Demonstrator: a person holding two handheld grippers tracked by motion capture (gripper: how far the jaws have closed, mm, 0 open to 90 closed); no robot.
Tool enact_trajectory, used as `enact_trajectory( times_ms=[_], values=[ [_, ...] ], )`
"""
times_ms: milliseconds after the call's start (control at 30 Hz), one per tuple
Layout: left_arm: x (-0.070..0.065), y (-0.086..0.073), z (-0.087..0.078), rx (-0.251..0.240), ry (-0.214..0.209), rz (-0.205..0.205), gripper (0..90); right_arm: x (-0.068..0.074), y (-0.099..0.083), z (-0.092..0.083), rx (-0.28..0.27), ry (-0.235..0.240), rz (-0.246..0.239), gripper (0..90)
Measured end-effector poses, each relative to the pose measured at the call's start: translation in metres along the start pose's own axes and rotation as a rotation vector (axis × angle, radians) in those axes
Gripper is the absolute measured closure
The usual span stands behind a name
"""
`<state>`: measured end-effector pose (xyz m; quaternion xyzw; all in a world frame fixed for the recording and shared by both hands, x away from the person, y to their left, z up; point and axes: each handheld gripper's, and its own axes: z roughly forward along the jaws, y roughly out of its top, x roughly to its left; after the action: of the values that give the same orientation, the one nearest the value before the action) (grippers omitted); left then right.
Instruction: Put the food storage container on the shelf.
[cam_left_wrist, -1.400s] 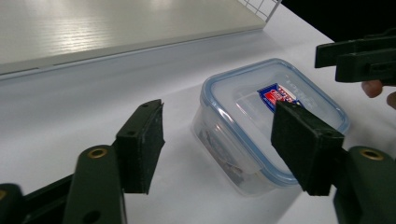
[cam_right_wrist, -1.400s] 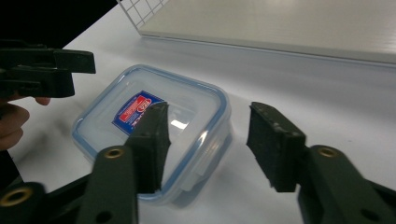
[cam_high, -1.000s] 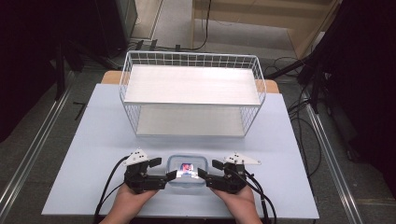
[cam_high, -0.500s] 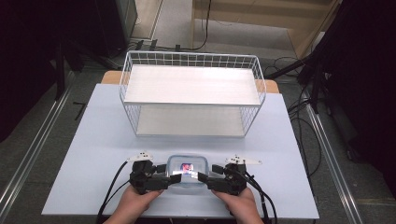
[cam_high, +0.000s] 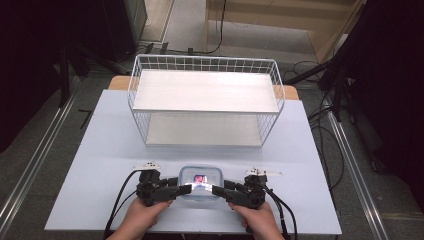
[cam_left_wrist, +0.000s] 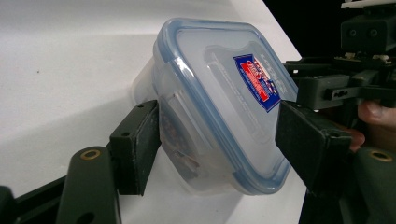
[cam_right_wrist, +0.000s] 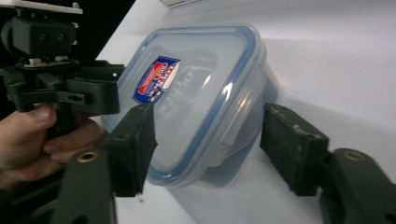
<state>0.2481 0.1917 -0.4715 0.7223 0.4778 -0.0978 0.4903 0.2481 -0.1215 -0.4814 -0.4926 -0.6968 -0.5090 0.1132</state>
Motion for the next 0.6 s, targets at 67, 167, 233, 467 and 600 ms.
enact_trajectory(
  times_ms=[67,167,233,467,600],
  values=[
    [0.0001,0.0000,-0.0002,0.000,-0.001,-0.001,32.8,-0.0005,0.0004,0.0002,0.003,0.001,0.011,37.4],
    [0.0015,0.0004,-0.0011,0.002,-0.010,-0.008,34.5,-0.0014,0.0009,0.0008,0.012,0.007,0.025,36.8],
    [0.0013,0.0005,-0.0014,0.004,-0.011,-0.007,35.1,-0.0018,0.0011,0.0025,0.023,0.014,0.040,35.9],
    [-0.0008,0.0001,-0.0032,0.007,-0.009,0.013,36.4,-0.0005,0.0011,0.0021,0.034,0.019,0.032,37.0],
    [-0.0021,-0.0001,-0.0035,0.007,-0.003,0.018,36.5,0.0000,0.0012,0.0017,0.036,0.019,0.031,37.3]
  ],
)
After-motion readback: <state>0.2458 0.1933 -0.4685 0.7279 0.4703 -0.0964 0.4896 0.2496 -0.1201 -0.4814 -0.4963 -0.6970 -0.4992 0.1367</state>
